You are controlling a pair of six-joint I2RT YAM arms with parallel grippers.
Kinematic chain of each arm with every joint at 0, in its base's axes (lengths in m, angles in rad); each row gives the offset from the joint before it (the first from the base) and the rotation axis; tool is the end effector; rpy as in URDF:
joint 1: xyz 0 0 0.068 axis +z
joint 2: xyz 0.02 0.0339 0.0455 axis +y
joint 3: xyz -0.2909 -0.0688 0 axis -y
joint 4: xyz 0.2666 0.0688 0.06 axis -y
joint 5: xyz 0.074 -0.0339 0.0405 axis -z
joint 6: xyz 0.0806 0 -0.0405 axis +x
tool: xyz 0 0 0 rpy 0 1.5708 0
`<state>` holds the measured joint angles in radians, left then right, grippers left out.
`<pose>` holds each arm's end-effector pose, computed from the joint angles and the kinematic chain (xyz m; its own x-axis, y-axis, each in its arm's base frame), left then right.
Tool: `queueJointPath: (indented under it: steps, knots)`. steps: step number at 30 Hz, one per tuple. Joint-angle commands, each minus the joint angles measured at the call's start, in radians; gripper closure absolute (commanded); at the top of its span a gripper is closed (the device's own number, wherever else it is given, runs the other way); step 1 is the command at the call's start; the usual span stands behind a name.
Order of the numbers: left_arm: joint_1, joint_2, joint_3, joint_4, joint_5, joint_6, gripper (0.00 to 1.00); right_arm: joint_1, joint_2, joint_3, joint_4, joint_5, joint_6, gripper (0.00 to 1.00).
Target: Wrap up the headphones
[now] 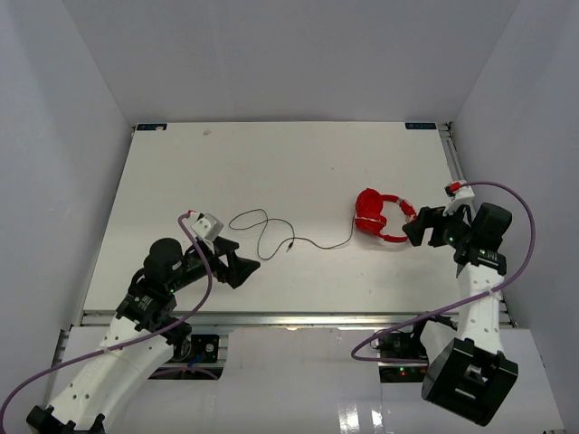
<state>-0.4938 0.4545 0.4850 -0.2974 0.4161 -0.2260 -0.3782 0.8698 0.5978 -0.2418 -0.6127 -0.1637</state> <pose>0.1305 -0.1073 0.2704 -0.4004 -0.0172 -0.9162 0.7050 0.6328 -0.3200 0.2282 -0.0408 0.2532 -0.4240 0.0250 -0.9053 -0.2356 0.9622 0.1369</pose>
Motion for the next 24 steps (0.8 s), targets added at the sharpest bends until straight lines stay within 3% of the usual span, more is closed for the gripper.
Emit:
queueJointPath:
  steps: [1,6,7,11,13,17,22,24]
  knots:
    - [0.001,-0.012,0.023,-0.002,0.030,0.005,0.02,0.005,0.075,0.140,-0.191,-0.248,-0.311,0.10]
    - [0.001,-0.021,0.021,0.000,0.032,0.005,0.02,0.028,0.317,0.327,-0.272,-0.122,-0.289,0.06]
    - [0.001,-0.023,0.021,0.001,0.030,0.005,0.02,0.040,0.347,0.345,-0.256,-0.054,-0.218,0.04]
    - [0.001,-0.020,0.021,0.003,0.036,0.006,0.02,0.146,0.503,0.454,-0.230,0.340,-0.110,0.09]
    - [0.001,-0.019,0.023,0.004,0.041,0.008,0.02,0.197,0.564,0.482,-0.214,0.446,-0.081,0.09]
    - [0.001,-0.027,0.023,0.004,0.041,0.008,0.02,0.235,0.672,0.538,-0.203,0.489,-0.059,0.10]
    - [0.001,-0.030,0.023,0.005,0.053,0.012,0.02,0.234,0.814,0.570,-0.205,0.524,-0.071,0.29]
    - [0.001,-0.034,0.023,0.007,0.056,0.013,0.02,0.234,0.821,0.538,-0.176,0.534,-0.074,0.30]
